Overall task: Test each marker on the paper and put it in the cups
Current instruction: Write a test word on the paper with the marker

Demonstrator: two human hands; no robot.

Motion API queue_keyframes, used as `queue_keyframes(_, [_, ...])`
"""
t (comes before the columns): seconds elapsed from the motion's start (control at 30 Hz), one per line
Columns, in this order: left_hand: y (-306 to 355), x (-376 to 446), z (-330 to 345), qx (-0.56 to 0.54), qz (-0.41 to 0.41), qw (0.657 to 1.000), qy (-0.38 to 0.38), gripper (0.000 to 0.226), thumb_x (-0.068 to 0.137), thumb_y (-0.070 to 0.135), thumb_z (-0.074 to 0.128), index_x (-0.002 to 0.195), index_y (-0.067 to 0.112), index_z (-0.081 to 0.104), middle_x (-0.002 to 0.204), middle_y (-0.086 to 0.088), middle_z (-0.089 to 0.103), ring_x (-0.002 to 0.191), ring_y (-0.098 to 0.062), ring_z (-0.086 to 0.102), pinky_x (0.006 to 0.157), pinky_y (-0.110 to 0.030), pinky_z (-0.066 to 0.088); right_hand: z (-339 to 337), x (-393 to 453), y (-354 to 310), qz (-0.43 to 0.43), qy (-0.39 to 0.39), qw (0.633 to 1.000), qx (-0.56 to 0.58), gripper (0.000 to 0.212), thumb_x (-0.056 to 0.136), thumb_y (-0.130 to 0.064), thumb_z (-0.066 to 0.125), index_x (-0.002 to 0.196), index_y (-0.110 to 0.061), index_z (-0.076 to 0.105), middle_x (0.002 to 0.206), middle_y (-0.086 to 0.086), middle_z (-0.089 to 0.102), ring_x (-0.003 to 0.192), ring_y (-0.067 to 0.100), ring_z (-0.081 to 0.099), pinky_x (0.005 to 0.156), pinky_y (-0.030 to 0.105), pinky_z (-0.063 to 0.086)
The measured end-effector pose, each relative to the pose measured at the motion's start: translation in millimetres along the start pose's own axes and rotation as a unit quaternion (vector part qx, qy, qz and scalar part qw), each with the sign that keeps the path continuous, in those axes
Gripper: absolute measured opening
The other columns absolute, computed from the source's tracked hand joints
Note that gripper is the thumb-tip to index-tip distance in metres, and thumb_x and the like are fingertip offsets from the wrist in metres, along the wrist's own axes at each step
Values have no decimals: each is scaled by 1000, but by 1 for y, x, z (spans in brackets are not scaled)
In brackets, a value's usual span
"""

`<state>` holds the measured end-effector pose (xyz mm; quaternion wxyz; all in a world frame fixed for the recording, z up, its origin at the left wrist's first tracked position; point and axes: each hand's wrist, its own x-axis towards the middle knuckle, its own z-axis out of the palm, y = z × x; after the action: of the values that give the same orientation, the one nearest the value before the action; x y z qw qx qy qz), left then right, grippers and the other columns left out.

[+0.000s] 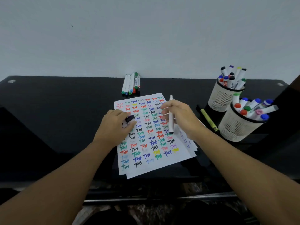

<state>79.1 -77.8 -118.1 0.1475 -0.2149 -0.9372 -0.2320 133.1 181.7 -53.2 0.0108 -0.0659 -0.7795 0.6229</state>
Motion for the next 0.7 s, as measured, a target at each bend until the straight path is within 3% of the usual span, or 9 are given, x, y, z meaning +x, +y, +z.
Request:
queue_keyframes(0.1, [6,0,-8,-35,-36,997,-59,73,89,68,58,154,38,40,144,2,49,130,-21,39,106,-38,39,-8,-12,11,28,22,988,150,29,102,-1,52,118,-19,69,110,8,76,104,20,74,88,31,60])
queue_keyframes(0.17, [12,4,-19,-65,-76,984,-147,83,84,77,57,154,58,16,158,1,25,143,-25,26,114,-46,33,-12,-23,21,-1,34,994,103,30,98,-2,67,117,-24,60,107,0,77,99,10,73,78,22,57])
queue_keyframes(0.23, [17,7,-26,-74,-89,968,-224,87,79,82,56,147,71,4,165,5,4,150,-28,11,119,-54,26,-13,-31,29,-28,39,995,87,24,98,-6,69,111,-21,56,99,4,75,90,16,72,76,23,56])
queue_keyframes(0.3, [17,1,-22,-24,-57,963,-261,84,76,91,46,147,71,7,166,7,-3,152,-27,2,122,-55,17,-14,-36,32,-60,46,995,71,4,106,-18,60,110,-17,60,86,6,68,78,19,67,74,25,55])
queue_keyframes(0.4, [11,-12,-9,44,-21,974,-222,79,75,97,27,147,66,25,168,4,2,154,-24,1,125,-50,8,-15,-37,39,-65,85,994,-36,32,105,-51,52,114,-27,72,71,-6,62,67,4,59,66,22,48])
queue_keyframes(0.53, [12,-14,-4,36,-23,984,-172,75,78,95,32,145,63,35,165,6,12,152,-20,8,125,-48,12,-18,-39,53,-61,122,986,-94,17,105,-37,59,102,-26,73,83,-15,72,78,0,68,71,20,48])
queue_keyframes(0.7, [14,-15,-4,39,-22,986,-161,75,79,92,36,146,59,39,163,7,16,150,-20,12,124,-48,13,-15,-38,55,-71,137,982,-108,11,100,-31,69,97,-21,71,89,-19,68,76,0,64,64,12,45])
